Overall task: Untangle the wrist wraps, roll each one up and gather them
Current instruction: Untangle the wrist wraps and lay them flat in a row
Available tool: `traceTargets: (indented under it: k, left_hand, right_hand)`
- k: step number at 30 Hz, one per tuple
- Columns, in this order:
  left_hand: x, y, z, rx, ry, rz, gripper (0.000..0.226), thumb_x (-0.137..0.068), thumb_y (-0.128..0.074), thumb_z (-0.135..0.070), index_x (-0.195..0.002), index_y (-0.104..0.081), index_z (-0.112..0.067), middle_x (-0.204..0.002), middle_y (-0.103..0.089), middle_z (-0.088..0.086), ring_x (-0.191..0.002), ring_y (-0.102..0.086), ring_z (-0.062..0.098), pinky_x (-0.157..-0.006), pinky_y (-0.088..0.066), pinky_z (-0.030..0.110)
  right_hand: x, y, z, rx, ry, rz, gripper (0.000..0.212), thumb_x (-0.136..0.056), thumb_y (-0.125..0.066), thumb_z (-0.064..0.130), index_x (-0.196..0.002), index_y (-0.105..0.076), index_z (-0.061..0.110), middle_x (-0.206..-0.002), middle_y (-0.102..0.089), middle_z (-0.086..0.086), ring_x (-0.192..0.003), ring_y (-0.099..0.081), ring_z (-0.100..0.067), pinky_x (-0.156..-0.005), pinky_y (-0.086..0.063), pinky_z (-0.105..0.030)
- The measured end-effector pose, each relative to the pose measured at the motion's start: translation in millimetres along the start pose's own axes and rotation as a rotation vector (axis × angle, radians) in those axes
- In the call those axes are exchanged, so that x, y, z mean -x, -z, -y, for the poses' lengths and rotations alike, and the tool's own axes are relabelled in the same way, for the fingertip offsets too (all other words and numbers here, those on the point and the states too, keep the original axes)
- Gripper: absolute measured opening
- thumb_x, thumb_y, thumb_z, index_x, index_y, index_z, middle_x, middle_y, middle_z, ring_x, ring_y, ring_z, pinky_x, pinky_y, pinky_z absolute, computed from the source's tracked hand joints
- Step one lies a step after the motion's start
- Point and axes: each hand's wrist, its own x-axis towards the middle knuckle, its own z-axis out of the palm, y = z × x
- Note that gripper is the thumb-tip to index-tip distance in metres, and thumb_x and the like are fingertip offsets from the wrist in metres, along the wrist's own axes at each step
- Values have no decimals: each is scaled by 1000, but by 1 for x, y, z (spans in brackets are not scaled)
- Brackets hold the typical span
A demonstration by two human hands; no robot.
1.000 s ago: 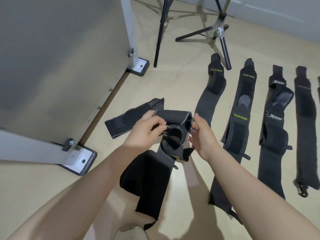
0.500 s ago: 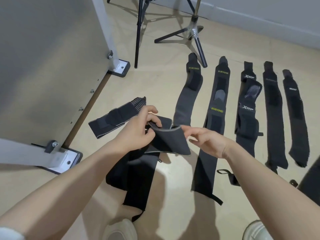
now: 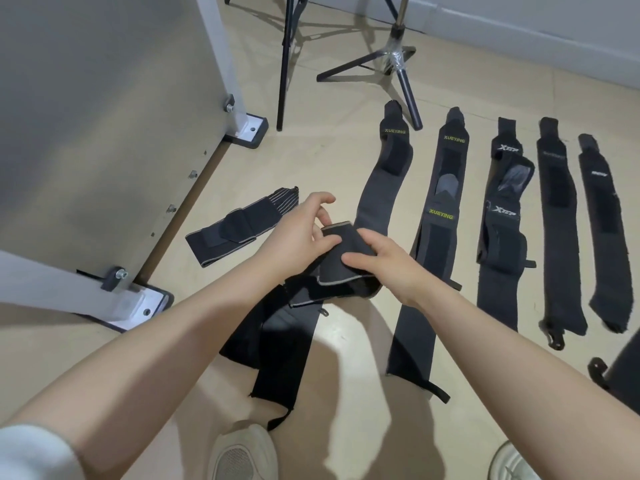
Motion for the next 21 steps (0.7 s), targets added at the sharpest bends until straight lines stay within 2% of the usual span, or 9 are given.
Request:
traceTargets:
  k: [3,5,7,10,13,16,18,20,21]
  left_hand:
    - [4,2,9,22,199,59,30,-86,-65,-36,-110,-59,-20,-98,-59,-10,-85,-53,10,-63,-38,9]
    - [7,0,11,178,433,183,35,-89,-56,-45,-101,-66,-14,-99,-64,-5,-93,-56,11,-70,-42,14]
    - [9,-6,11,338,653,312,49,-93,-43,-54,-111,-62,-13,-105,-65,0,-96,-58,15,-81,-45,24]
    - [11,-23,16,598,773,367,56,-91,-39,-60,-117,-51,-12,-112,-65,7,-104,-61,20,-89,-47,31]
    - [8,-35,15,930,765,170,35,-93,-49,-46,-103,-59,-14,-108,-65,2,-111,-56,17,-100,-39,31]
    - [6,-35,13,1076,655,35,9,-95,-54,-21,-97,-61,-15,-103,-67,3,-100,-60,15,-99,-43,32]
    - [5,-33,13,1052,500,-49,13,-94,-52,-6,-100,-61,-13,-101,-68,6,-91,-64,16,-90,-50,30]
    - [3,-27,10,987,386,-162,18,-93,-51,-1,-97,-62,-15,-92,-70,1,-81,-66,11,-81,-53,25]
    - [2,-24,9,968,357,-213,19,-93,-52,0,-95,-63,-16,-87,-70,-1,-77,-66,9,-78,-54,22]
  right_hand:
    - [-1,6,-1,-458,-133,-56,25,-92,-46,2,-109,-59,16,-99,-68,-9,-86,-66,-22,-75,-54,-32]
    - [-3,12,-4,-610,-196,-99,30,-92,-40,2,-108,-58,20,-96,-67,-8,-83,-64,-23,-76,-53,-35]
    - [-4,15,-8,-721,-187,-110,36,-92,-38,1,-111,-58,24,-95,-68,-8,-82,-65,-24,-75,-54,-36]
    - [-4,18,-14,-786,-123,-62,44,-89,-38,-3,-117,-56,25,-99,-69,-9,-85,-66,-25,-79,-52,-39]
    - [-4,16,-20,-593,-128,-20,42,-87,-38,-13,-108,-56,18,-100,-66,-11,-88,-63,-25,-80,-52,-38]
    - [-4,12,-26,-406,-141,-38,36,-85,-41,-19,-85,-53,14,-89,-64,-8,-81,-62,-20,-68,-53,-25]
    - [-6,13,-31,-352,-138,-90,29,-85,-49,-16,-91,-57,11,-90,-67,-7,-80,-64,-17,-67,-52,-20]
    - [-7,14,-33,-219,-165,-155,20,-86,-59,-3,-102,-62,9,-96,-69,-2,-83,-65,-11,-67,-49,-16]
    - [-8,15,-35,-114,-184,-185,16,-87,-63,5,-102,-64,9,-95,-70,2,-84,-64,-9,-66,-47,-14]
